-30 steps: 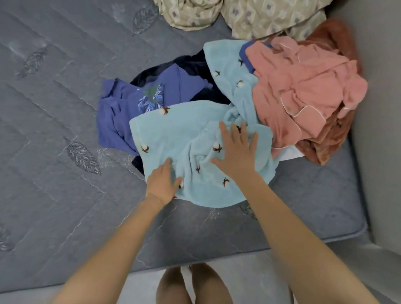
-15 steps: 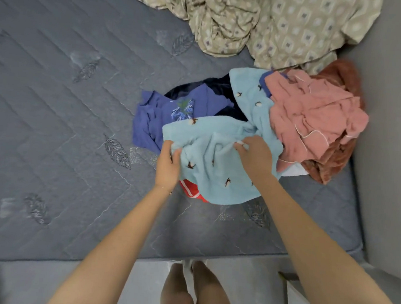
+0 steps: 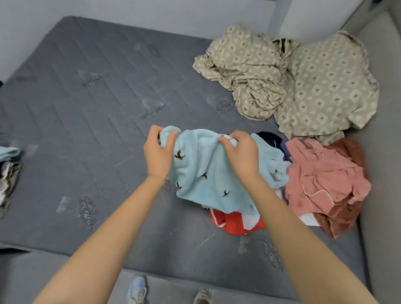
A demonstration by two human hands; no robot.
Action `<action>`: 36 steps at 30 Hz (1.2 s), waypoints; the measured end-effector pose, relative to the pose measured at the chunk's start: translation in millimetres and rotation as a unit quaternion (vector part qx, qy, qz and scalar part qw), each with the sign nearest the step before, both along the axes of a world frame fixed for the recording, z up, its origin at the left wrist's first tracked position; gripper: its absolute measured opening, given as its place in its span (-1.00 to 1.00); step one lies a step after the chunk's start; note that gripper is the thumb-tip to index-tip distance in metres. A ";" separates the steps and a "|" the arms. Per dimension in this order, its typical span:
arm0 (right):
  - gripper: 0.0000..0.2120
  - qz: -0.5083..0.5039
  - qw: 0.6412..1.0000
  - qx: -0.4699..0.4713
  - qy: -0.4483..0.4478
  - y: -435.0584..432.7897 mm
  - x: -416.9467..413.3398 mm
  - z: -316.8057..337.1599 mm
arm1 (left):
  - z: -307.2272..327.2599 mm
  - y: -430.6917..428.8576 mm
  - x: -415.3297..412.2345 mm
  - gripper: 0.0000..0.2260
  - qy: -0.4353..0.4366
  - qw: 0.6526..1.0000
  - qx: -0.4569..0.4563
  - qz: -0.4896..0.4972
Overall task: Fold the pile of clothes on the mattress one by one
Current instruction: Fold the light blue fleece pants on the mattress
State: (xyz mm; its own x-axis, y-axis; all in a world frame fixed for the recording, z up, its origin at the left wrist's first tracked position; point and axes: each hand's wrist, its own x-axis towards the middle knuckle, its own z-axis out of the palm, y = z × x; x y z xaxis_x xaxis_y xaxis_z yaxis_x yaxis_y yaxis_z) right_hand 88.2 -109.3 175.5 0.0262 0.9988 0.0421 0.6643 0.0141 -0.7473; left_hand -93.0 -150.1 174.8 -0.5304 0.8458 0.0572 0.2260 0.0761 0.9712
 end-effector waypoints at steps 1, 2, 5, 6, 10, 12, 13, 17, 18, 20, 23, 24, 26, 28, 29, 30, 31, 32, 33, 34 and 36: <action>-0.73 0.008 1.000 0.012 0.015 -2.9 -18.7 10.9 | 8.4 -3.6 -15.4 -0.70 -0.001 1.000 0.011 0.009; -0.72 0.014 0.999 0.020 0.030 -5.6 -37.4 21.2 | 16.2 -7.4 -31.7 -0.69 -0.001 1.000 0.020 0.018; -0.71 0.010 0.997 0.029 0.067 -17.1 -92.7 44.8 | 37.2 -21.6 -88.1 -0.69 -0.002 0.998 0.041 0.042; -0.70 0.006 0.996 0.031 0.080 -22.2 -110.8 49.9 | 42.5 -26.6 -109.3 -0.69 -0.003 0.998 0.045 0.050; -0.68 -0.018 0.991 0.037 0.126 -42.5 -187.0 69.6 | 65.2 -47.9 -196.7 -0.69 0.001 0.995 0.069 0.069; -0.69 -0.022 0.990 0.038 0.135 -49.0 -227.9 81.9 | 74.8 -60.4 -238.9 -0.70 0.008 0.994 0.076 0.078; -0.70 -0.024 0.989 0.040 0.139 -51.4 -248.5 88.9 | 79.6 -66.0 -259.7 -0.69 0.013 0.993 0.079 0.083; -0.70 -0.027 0.986 0.062 0.152 -57.4 -315.4 110.5 | 96.7 -71.2 -328.6 -0.69 0.033 0.992 0.090 0.085; -0.70 -0.024 0.986 0.064 0.154 -58.7 -328.5 113.8 | 100.6 -69.8 -341.2 -0.69 0.036 0.991 0.094 0.085; -0.71 -0.017 0.985 0.062 0.161 -60.7 -352.5 119.7 | 108.6 -67.5 -361.8 -0.69 0.035 0.990 0.102 0.091; -0.70 -0.005 0.983 0.055 0.174 -56.9 -382.9 127.6 | 117.2 -60.9 -386.4 -0.68 0.041 0.989 0.099 0.099; -0.70 0.000 0.982 0.051 0.181 -55.1 -392.3 130.4 | 119.9 -58.9 -394.6 -0.67 0.047 0.989 0.097 0.098; -0.72 0.015 0.979 0.049 0.198 -50.3 -410.8 135.6 | 124.3 -55.0 -411.2 -0.69 0.056 0.989 0.097 0.097; -0.70 0.027 0.974 0.044 0.220 -46.4 -427.1 142.9 | 128.3 -52.5 -426.6 -0.73 0.067 0.988 0.092 0.105; -0.68 0.031 0.970 0.042 0.237 -44.6 -435.2 147.7 | 131.7 -50.7 -433.5 -0.74 0.067 0.987 0.094 0.108; -0.67 0.035 0.967 0.040 0.251 -43.2 -443.2 152.6 | 135.5 -48.5 -439.7 -0.74 0.070 0.987 0.096 0.109; -0.67 0.041 0.964 0.038 0.260 -41.9 -451.0 157.2 | 138.6 -46.2 -446.1 -0.73 0.074 0.986 0.098 0.111; -0.67 0.045 0.962 0.037 0.268 -40.6 -458.7 161.8 | 141.3 -43.8 -453.0 -0.71 0.076 0.985 0.101 0.115; -0.67 0.048 0.959 0.039 0.277 -38.8 -466.2 166.9 | 144.3 -40.2 -460.0 -0.69 0.072 0.985 0.106 0.119; -0.67 0.049 0.956 0.042 0.287 -36.2 -473.7 172.4 | 147.8 -36.1 -466.8 -0.68 0.061 0.984 0.112 0.124; -0.67 0.048 0.953 0.046 0.296 -30.4 -489.0 182.8 | 154.2 -26.9 -482.4 -0.70 0.036 0.982 0.124 0.136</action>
State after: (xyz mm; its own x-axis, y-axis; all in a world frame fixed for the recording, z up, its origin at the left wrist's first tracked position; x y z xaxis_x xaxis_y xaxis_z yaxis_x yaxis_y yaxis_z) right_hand -400.9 -139.7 358.4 -0.0195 0.9906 0.1352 0.1187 0.1365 -0.9835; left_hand -575.4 -177.0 329.0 -0.7224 0.6282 0.2889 0.2981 -0.0940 0.9499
